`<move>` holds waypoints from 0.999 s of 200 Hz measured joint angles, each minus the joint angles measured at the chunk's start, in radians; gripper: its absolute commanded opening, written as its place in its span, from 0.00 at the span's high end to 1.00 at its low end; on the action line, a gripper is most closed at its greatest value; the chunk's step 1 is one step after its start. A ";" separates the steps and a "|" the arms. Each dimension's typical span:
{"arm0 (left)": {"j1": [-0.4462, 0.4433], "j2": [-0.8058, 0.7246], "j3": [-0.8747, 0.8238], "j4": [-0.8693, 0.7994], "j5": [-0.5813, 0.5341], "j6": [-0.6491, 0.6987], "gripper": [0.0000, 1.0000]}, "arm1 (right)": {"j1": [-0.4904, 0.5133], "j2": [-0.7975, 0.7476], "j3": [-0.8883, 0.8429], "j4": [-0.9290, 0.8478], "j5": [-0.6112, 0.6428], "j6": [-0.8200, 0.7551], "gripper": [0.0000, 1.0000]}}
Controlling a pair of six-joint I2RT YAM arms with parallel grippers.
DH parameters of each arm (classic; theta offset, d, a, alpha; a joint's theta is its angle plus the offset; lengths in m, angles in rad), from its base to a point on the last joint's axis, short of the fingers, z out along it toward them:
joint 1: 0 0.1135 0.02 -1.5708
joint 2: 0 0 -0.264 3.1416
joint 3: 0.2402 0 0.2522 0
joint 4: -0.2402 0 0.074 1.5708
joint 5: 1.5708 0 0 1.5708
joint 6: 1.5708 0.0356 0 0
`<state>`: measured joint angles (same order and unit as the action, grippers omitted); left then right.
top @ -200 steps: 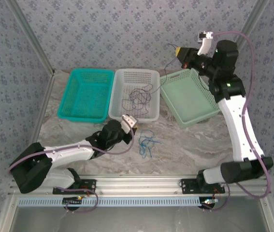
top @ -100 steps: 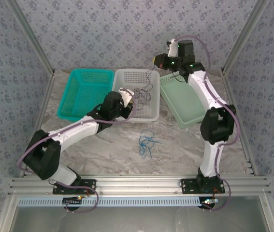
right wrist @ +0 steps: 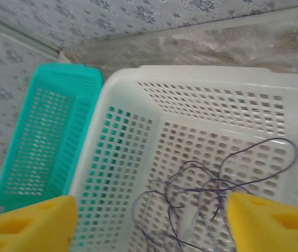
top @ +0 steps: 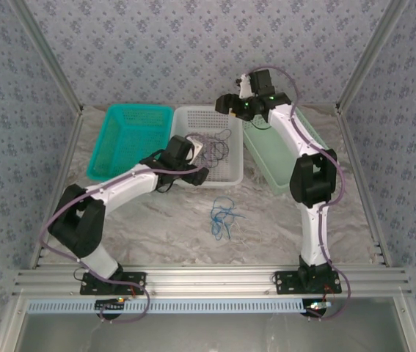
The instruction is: Untangle the cables
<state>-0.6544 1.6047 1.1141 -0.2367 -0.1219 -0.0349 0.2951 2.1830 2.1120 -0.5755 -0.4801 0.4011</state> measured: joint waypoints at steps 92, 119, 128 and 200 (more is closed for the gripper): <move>-0.092 -0.319 -0.172 0.119 -0.108 -0.038 0.01 | 0.006 -0.489 -0.401 -0.047 0.025 -0.183 0.24; -0.092 -0.443 -0.332 0.211 -0.032 -0.082 0.01 | 0.035 -0.777 -0.743 -0.050 0.051 -0.270 0.39; -0.092 -0.467 -0.368 0.225 -0.014 -0.099 0.00 | 0.042 -0.848 -0.847 -0.056 0.061 -0.279 0.40; -0.092 -0.486 -0.484 0.293 0.084 -0.236 0.01 | 0.218 -1.136 -1.373 -0.093 0.268 -0.164 0.40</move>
<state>-0.7464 1.1187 0.6300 0.0563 -0.0376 -0.2707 0.5129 1.0473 0.7391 -0.6685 -0.2119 0.2375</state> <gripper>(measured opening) 0.994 0.600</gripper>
